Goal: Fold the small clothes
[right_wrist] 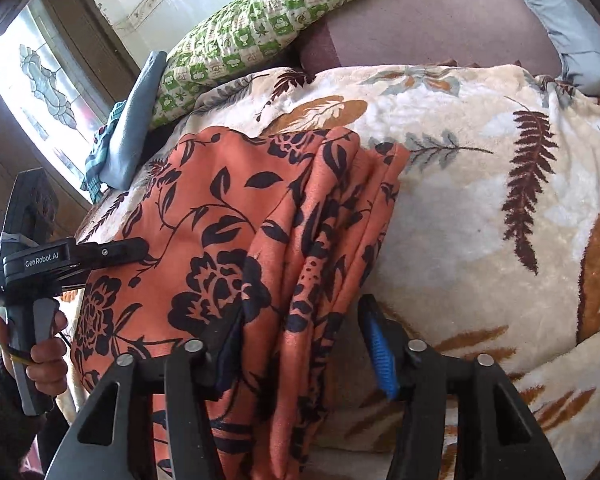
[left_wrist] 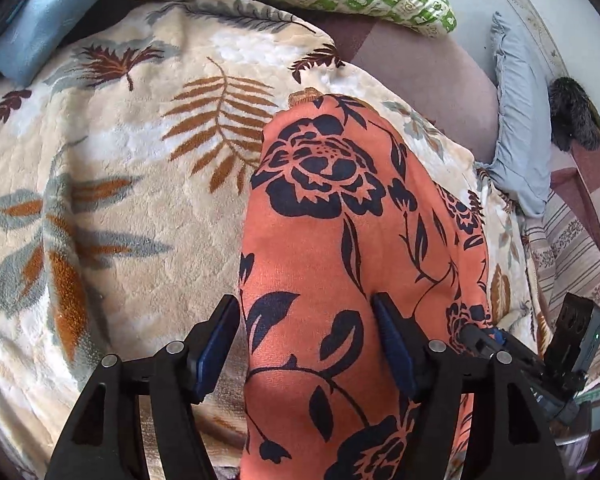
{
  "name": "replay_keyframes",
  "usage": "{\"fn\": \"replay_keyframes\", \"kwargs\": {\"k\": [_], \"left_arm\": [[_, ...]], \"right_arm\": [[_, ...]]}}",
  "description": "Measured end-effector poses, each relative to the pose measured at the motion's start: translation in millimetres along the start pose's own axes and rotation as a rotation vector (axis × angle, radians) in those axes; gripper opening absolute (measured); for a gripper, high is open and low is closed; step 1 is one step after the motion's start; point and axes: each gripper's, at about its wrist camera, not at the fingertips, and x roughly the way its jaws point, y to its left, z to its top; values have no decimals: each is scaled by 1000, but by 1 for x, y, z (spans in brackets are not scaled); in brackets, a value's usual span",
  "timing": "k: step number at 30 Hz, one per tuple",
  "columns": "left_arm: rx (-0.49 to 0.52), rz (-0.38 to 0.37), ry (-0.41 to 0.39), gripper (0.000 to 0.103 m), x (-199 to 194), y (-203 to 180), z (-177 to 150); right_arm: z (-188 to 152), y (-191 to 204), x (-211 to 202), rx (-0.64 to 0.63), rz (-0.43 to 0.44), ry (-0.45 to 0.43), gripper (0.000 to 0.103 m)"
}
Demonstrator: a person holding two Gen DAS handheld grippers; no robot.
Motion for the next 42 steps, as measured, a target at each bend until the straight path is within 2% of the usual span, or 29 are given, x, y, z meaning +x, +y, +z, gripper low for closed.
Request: {"fn": "replay_keyframes", "kwargs": {"k": [3, 6, 8, 10, 11, 12, 14, 15, 17, 23, 26, 30, 37, 42], "left_arm": [[37, 31, -17, 68, -13, -7, -7], [56, 54, -38, 65, -41, -14, -14], [69, 67, -58, 65, -59, -17, -22], [102, 115, -95, 67, -80, -26, -34], [123, 152, -119, 67, -89, -31, -41], [149, 185, -142, 67, -98, -37, -49], [194, 241, -178, 70, -111, -47, -67], [210, 266, -190, 72, -117, -52, -77], [226, 300, -194, 73, -124, -58, -98], [199, 331, -171, 73, -139, -61, -155], [182, 350, -172, 73, -148, -61, -172], [193, 412, -207, 72, -160, -64, -182], [171, 365, -209, 72, -179, -64, -192], [212, 331, -180, 72, -182, -70, -194]], "right_arm": [[-6, -17, -9, 92, 44, -8, 65], [-9, -20, -27, 134, 20, -21, 65], [-12, -19, -43, 140, -47, -25, 68], [-15, -10, -58, 114, -118, -13, 68], [-17, -4, -66, 97, -154, -8, 74], [-21, 4, -73, 79, -209, -3, 85], [-30, 19, -85, 51, -291, 11, 95], [-35, 28, -87, 30, -320, 46, 100], [-50, 43, -92, -12, -367, 85, 100], [-96, 90, -137, -151, -475, -69, 102], [-105, 104, -148, -188, -474, -110, 103], [-113, 111, -148, -218, -487, -121, 103], [-119, 110, -150, -198, -450, -137, 103], [-122, 109, -153, -193, -444, -147, 103]]}}
